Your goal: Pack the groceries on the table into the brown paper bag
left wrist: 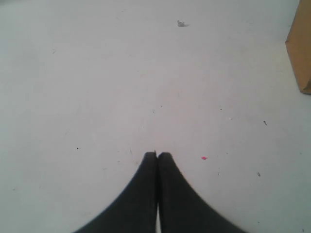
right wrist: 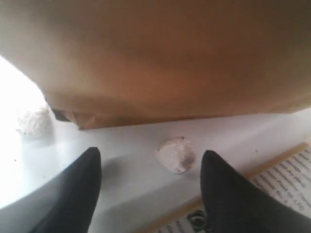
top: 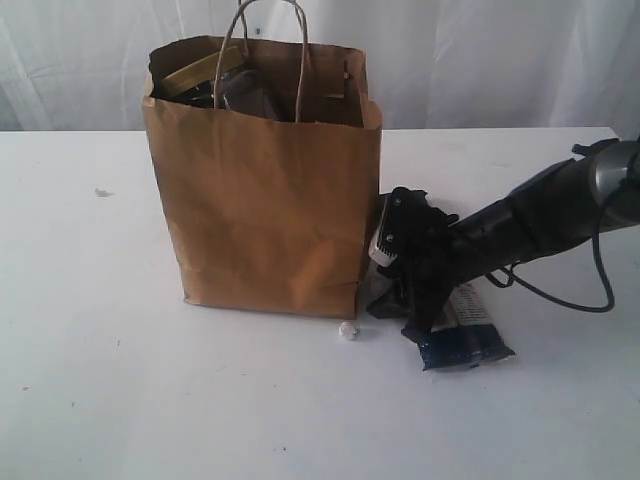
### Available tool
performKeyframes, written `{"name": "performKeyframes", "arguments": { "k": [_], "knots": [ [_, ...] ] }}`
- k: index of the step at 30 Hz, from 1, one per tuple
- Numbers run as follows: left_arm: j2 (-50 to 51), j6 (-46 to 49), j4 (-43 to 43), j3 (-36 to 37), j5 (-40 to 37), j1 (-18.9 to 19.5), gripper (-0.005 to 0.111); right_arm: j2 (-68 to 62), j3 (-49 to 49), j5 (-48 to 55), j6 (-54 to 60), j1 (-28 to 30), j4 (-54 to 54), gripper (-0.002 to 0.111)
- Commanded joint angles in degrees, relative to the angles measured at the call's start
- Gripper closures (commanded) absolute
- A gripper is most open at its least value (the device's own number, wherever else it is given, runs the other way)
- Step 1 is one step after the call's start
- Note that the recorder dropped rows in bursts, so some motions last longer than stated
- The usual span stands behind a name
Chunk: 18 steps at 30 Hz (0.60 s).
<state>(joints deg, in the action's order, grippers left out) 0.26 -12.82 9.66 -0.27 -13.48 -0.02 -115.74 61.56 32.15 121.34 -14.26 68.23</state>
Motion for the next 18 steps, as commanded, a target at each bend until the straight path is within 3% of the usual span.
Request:
{"name": "performKeyframes", "arguments": {
  "k": [1,8,15,18],
  "knots": [
    [-0.26,0.03,-0.21,0.27,0.23,-0.28,0.107,-0.46,0.53,-0.26,1.47,0.01,1.26,0.055],
    [-0.26,0.03,-0.21,0.27,0.23,-0.28,0.107,-0.98,0.65,-0.79,1.34,0.01,4.20,0.073],
    [-0.26,0.03,-0.21,0.27,0.23,-0.28,0.107,-0.77,0.65,-0.79,-9.93,0.01,4.01,0.107],
    [-0.26,0.03,-0.21,0.27,0.23,-0.28,0.107,0.41,0.65,-0.67,-17.19,0.01,3.01,0.108]
  ]
}}
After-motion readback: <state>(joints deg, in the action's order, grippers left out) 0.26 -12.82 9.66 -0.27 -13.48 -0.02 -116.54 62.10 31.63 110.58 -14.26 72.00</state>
